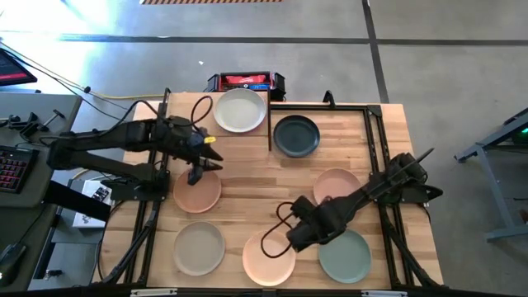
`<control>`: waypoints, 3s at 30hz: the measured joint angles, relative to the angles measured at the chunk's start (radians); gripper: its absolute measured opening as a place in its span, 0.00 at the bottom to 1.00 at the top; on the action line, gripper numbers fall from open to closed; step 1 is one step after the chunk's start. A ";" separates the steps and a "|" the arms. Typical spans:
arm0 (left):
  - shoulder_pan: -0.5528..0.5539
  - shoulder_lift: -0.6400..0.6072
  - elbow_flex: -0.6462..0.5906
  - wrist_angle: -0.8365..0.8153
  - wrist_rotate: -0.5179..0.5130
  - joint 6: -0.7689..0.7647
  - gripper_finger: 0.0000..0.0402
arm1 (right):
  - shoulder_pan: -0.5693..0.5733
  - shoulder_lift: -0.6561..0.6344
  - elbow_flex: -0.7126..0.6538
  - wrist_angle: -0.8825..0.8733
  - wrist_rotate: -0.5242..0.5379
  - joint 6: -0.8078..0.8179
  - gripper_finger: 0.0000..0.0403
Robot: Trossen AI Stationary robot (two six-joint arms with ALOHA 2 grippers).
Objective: Place and stack plates onto a shelf
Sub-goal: Stack the top light orange plate on top of the gray plate on the shelf
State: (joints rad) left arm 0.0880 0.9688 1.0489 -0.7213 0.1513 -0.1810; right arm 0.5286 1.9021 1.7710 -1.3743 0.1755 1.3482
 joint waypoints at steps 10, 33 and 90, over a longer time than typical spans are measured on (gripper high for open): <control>-0.103 0.000 0.000 0.001 -0.003 -0.029 0.34 | -0.045 0.034 -0.012 -0.114 -0.019 -0.003 0.31; -0.208 0.000 0.000 0.001 -0.009 -0.053 0.34 | -0.192 0.035 -0.417 0.150 -0.131 -0.051 0.32; -0.206 0.000 0.000 0.016 -0.031 -0.052 0.34 | -0.206 0.034 0.050 -0.130 0.243 -0.194 0.00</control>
State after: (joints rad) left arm -0.1184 0.9685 1.0489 -0.7057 0.1204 -0.2333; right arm 0.3225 1.9362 1.8211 -1.5040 0.4182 1.1538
